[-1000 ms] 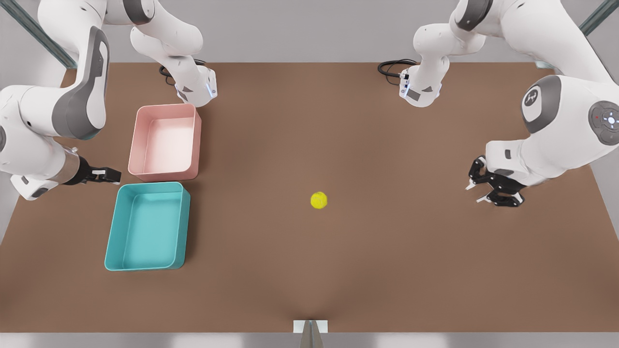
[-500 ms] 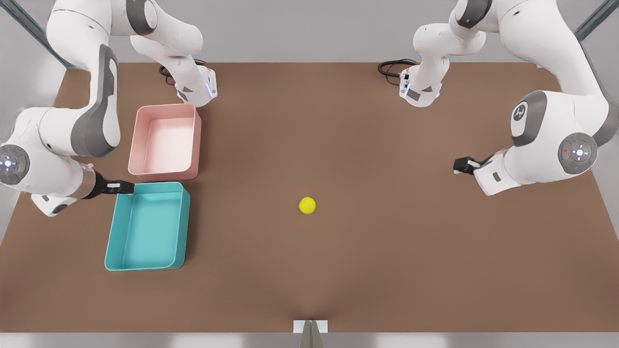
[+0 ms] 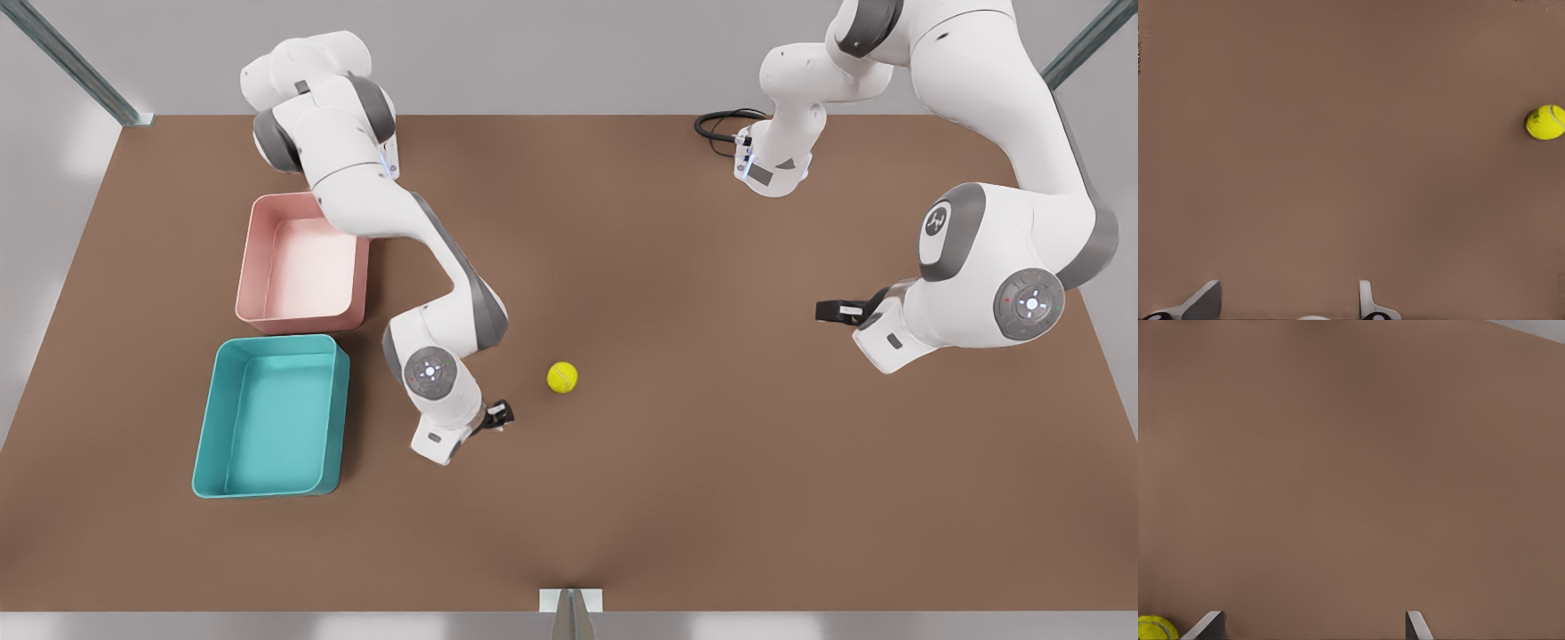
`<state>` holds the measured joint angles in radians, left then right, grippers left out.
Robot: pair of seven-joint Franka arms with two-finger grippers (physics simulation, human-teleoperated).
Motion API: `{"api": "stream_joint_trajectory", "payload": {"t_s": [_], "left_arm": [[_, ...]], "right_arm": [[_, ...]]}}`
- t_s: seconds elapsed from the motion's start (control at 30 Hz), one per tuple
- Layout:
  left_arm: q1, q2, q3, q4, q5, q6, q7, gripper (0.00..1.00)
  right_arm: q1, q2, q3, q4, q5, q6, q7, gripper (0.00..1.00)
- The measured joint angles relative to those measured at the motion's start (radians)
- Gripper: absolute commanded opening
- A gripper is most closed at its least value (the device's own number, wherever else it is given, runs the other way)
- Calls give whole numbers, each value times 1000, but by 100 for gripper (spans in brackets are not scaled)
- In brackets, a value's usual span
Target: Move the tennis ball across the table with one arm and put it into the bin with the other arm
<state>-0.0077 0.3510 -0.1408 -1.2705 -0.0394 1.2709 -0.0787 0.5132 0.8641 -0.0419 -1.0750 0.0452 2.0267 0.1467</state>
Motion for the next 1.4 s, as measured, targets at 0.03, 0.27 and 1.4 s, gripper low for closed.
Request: {"api": "stream_joint_trajectory", "payload": {"t_s": [0.03, 0.27, 1.4], "left_arm": [[0, 0, 0, 0, 0, -1, -9, 100], [-2, 7, 0, -2, 2, -11, -63, 100], [-2, 19, 0, -2, 2, -28, -158, 100]], "right_arm": [[13, 0, 0, -2, -1, 17, 17, 100], [76, 48, 2, -3, -3, 128, 128, 100], [264, 116, 2, -174, -33, 216, 342, 100]]}}
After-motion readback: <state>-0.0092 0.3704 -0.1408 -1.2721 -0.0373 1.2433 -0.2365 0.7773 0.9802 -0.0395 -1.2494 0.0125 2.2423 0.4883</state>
